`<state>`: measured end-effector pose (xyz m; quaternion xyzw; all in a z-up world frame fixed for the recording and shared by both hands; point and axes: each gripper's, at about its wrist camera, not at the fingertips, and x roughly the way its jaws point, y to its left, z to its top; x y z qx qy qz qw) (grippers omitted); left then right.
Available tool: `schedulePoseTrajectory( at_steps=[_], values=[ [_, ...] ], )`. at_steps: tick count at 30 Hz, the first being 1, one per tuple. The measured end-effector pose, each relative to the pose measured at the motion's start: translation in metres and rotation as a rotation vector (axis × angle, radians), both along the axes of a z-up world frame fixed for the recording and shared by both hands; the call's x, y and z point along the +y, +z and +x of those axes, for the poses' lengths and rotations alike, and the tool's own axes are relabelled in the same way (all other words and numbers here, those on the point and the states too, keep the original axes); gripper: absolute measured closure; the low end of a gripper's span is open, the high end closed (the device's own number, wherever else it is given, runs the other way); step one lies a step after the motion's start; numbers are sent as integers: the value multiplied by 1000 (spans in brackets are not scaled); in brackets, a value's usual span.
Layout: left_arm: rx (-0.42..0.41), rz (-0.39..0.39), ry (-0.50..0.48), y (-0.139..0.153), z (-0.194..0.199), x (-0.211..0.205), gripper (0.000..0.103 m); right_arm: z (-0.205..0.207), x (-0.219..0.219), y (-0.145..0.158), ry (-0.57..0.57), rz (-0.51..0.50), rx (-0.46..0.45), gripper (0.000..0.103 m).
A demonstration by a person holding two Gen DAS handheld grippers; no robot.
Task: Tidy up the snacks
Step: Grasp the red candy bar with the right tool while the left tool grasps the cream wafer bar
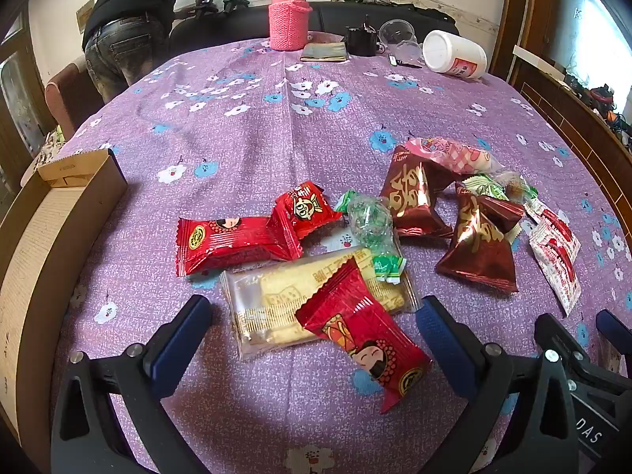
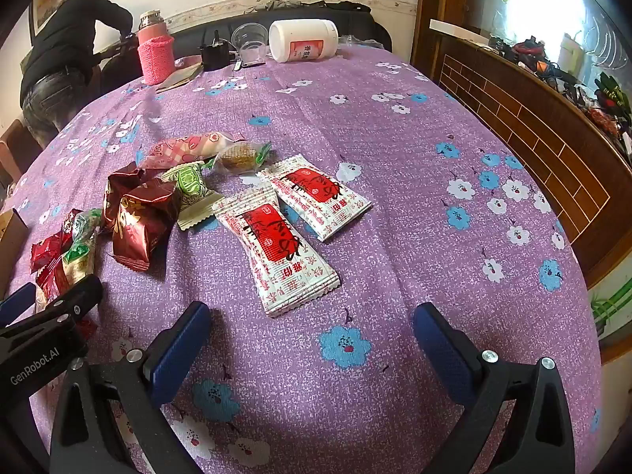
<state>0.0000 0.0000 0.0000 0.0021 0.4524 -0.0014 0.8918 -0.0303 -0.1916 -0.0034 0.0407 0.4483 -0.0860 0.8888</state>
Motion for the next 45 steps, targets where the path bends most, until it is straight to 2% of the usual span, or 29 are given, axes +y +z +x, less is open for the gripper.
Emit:
schedulePoseTrajectory(
  at_steps=[10,21,23,26,29,32,35,37,39,40,41,42,43,44,45],
  values=[
    [1,-1,-1,0,1,-1,0,0,0,0,-1,0,0,1],
    [82,2,-174,2,-11,1,0,0,1,1,-1,11,17,1],
    [71,-24,-205,3,-21,6,2,0,4,2,3,14,35,1],
    [26,-103,-226,14,-42,25,14,-1,2,1,18,17,51,1],
    [-54,-106,-212,31,-64,50,14,-5,1,1,46,16,52,1],
    [-94,-101,-188,43,-78,74,14,-10,2,2,55,13,53,1],
    [-105,-125,-168,50,-86,94,14,-20,2,10,47,28,51,19],
    [-115,-127,-164,53,-86,103,14,-30,7,23,64,80,13,20],
    [-121,-126,-172,53,-89,106,15,-37,23,38,131,108,-30,27],
    [-123,-127,-171,54,-88,108,25,-39,35,44,175,116,-48,27],
    [-119,-138,-174,54,-87,109,44,-40,47,47,223,130,-59,27],
    [-94,-168,-186,53,-84,112,55,-39,61,49,274,145,-58,27],
    [-74,-191,-195,52,-81,113,71,-37,74,47,310,154,-51,28],
    [-59,-209,-203,52,-79,114,74,-33,87,45,339,158,-42,35],
    [-54,-213,-206,51,-78,114,74,-28,102,40,372,159,-31,47]
  ],
)
